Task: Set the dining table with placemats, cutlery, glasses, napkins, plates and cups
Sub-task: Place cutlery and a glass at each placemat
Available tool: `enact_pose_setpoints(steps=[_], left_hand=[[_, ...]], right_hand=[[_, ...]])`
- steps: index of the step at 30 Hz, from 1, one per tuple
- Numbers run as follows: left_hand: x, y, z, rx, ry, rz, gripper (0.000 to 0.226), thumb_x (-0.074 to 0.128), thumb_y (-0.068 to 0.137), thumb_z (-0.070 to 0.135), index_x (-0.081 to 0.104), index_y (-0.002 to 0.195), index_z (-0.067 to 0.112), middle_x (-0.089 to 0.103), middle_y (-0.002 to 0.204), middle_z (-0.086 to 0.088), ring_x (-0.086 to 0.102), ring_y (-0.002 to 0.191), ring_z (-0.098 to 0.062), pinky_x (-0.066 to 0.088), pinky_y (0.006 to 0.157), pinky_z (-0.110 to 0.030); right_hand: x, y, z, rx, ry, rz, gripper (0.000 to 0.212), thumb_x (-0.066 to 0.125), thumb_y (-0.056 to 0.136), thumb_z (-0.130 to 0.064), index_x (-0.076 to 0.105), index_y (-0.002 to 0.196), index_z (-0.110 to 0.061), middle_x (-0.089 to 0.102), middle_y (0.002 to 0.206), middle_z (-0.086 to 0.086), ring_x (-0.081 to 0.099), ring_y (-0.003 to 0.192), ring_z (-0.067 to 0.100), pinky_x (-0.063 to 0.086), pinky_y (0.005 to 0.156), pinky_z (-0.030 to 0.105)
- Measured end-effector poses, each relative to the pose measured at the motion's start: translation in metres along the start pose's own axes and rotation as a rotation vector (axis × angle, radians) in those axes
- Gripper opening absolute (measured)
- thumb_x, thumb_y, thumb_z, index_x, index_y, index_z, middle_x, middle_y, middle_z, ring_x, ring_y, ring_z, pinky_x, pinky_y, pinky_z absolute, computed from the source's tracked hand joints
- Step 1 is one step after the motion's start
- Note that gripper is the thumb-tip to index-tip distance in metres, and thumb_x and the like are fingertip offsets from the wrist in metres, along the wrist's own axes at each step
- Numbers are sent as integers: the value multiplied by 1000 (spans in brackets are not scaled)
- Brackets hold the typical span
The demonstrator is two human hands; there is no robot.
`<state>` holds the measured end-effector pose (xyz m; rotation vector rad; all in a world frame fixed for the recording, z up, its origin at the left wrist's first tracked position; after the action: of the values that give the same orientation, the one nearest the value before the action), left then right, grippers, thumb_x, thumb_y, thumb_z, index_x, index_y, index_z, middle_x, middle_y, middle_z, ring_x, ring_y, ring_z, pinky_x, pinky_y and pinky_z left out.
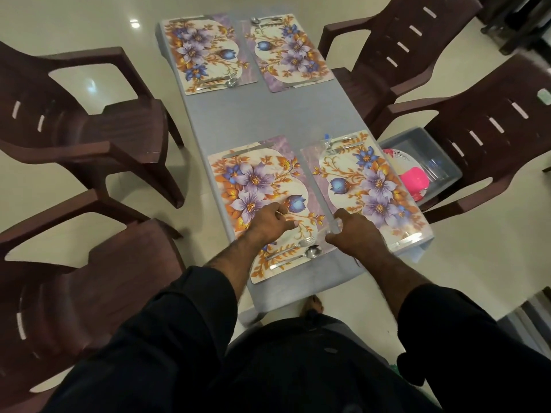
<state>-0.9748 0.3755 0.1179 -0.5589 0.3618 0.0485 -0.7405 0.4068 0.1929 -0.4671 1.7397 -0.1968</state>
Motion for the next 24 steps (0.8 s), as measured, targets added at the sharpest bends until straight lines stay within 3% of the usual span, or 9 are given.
enact_pose_setpoints(steps=[3,8,12,21,24], left_hand=[[-1,-3,2,1,9,5,49,90,85,37,66,124,21,73,111,-4,71,96,-25,66,70,-37],[3,-6,7,-9,22,-2,49,89,86,38,65,126,22,72,111,-3,71,95,-25,68,72,-45],[5,-7,13,4,32,-8,49,89,87,37,64,126,21,72,110,-4,70,95,-26,67,70,-39],[9,-12,6,8,24,10,46,90,83,43,64,117,28,70,111,-2,69,99,-24,66,84,-47],[10,-16,9,11,28,9,45,90,83,43,64,116,27,70,110,-2,69,99,-26,66,83,-47]], right_hand=[[-4,1,2,8,-4,-7,65,71,80,-61,51,130,-26,70,119,8,68,107,33,55,86,40],[-5,1,0,7,-24,-12,67,71,80,-62,51,134,-26,69,119,9,68,108,32,56,85,40],[-6,0,0,-1,-35,-9,68,71,81,-61,51,135,-26,68,120,10,67,109,32,56,86,40],[-8,-5,1,-9,-25,-36,68,73,81,-61,52,134,-24,70,121,8,69,109,31,58,88,42],[-10,-4,3,-16,-33,-51,79,71,80,-70,49,139,-23,69,129,9,67,117,33,57,91,42]])
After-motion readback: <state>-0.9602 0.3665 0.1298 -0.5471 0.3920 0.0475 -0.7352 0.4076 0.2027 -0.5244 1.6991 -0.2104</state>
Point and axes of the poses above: each hand's wrist, its own y-axis towards the middle knuckle, its own x-axis out of the palm, z = x × y, the point moved 5 cm from there along y, towards the middle knuckle
